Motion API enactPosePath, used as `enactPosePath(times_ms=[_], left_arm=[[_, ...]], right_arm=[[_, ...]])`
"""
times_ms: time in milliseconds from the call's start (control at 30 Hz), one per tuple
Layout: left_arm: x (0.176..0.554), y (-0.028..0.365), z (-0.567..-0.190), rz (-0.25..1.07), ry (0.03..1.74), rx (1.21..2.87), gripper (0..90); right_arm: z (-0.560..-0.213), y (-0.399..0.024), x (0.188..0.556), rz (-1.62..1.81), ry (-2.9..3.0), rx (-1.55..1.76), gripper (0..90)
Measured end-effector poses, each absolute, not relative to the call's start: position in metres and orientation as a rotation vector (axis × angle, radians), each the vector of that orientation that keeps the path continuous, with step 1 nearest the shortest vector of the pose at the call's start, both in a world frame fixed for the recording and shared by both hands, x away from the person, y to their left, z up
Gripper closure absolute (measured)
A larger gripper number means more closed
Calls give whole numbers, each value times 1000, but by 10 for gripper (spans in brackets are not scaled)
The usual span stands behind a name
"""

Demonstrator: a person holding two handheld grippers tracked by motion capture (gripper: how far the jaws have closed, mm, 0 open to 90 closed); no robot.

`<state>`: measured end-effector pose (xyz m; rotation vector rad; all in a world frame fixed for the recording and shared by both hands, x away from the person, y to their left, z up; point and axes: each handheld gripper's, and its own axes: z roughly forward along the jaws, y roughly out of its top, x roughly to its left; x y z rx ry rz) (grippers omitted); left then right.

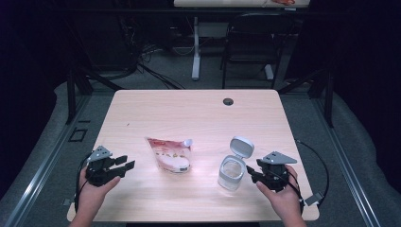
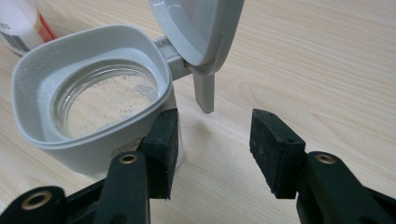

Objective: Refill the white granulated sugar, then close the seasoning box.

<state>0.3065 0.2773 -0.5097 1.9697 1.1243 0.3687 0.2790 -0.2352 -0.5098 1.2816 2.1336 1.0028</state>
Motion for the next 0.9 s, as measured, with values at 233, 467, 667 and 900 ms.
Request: enactPosePath(times_ms=[233,467,667,900], left_arm=[[308,269,-491,360,1089,1985,573],[310,256,-469,367,1039,1989,577],[308,248,-451,371,977,1989,577],[315,237,-442,338,939,1979,597]], right_arm=[[-496,-240,272,1046,2126,1352,563],[-475,-238,262,1064,2118,1311,655],[-452,-232,256,1144,2125,1259,668],[-437,-212,262,1208,2147,1176,660]])
